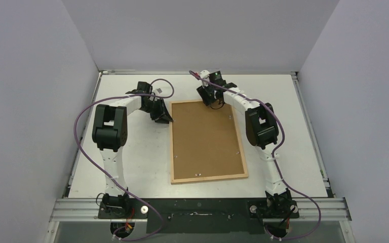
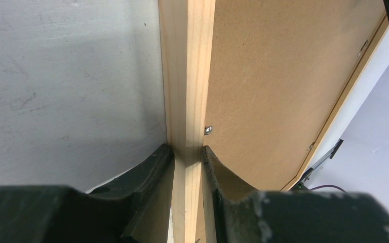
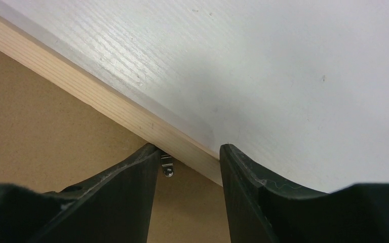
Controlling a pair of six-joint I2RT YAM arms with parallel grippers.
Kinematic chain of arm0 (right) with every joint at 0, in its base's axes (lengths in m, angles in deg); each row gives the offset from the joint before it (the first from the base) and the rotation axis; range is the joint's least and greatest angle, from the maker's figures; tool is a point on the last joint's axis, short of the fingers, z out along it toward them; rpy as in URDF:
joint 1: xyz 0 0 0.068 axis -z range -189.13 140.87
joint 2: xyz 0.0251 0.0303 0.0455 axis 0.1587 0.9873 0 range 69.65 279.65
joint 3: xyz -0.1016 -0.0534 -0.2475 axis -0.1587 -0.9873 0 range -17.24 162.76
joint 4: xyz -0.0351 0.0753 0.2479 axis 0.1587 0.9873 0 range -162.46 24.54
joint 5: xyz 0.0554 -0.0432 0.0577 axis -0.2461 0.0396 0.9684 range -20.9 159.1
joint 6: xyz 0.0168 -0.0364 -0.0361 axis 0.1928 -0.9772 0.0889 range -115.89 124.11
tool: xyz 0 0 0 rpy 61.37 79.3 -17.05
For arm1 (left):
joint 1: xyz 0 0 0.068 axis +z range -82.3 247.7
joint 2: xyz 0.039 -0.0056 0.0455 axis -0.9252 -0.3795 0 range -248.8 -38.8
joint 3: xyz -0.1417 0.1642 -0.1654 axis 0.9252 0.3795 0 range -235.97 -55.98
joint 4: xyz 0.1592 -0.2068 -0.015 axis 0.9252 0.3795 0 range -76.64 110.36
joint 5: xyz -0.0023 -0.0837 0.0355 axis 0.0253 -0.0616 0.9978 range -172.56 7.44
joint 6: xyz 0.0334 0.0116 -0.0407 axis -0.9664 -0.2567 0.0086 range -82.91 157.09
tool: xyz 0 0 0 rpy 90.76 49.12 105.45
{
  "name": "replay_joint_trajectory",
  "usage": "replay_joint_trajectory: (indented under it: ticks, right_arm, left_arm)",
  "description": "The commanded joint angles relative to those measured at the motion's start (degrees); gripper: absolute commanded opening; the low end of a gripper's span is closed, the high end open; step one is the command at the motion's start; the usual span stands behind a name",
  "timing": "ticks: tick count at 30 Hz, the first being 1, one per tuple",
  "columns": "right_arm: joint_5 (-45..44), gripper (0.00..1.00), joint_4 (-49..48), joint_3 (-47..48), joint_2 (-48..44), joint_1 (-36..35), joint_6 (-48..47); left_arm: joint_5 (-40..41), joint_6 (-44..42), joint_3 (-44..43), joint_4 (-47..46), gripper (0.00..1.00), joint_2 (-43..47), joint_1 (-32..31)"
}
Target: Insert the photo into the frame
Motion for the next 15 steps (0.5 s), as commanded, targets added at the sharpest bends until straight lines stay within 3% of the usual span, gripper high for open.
replay_joint_trajectory:
  ticks: [1,11,15]
  right_arm:
    - [-1.94,0.48,3.44,-1.41,-0.45,0.40,-3.45]
    - [-0.64,0.51,6.30,0.01,-0.14,0.83,-7.61]
    - [-1.27,0.46,6.46,0.35,0.22,0.91,-7.65]
  left_arm:
    - [3.76,-2.18,1.02,2.33,0.23,-2.33,-0.49]
    - [3.85,-2.27,0.95,2.53,0.23,-2.35,-0.44]
    - [3.90,-2.27,0.93,2.61,0.23,-2.34,-0.40]
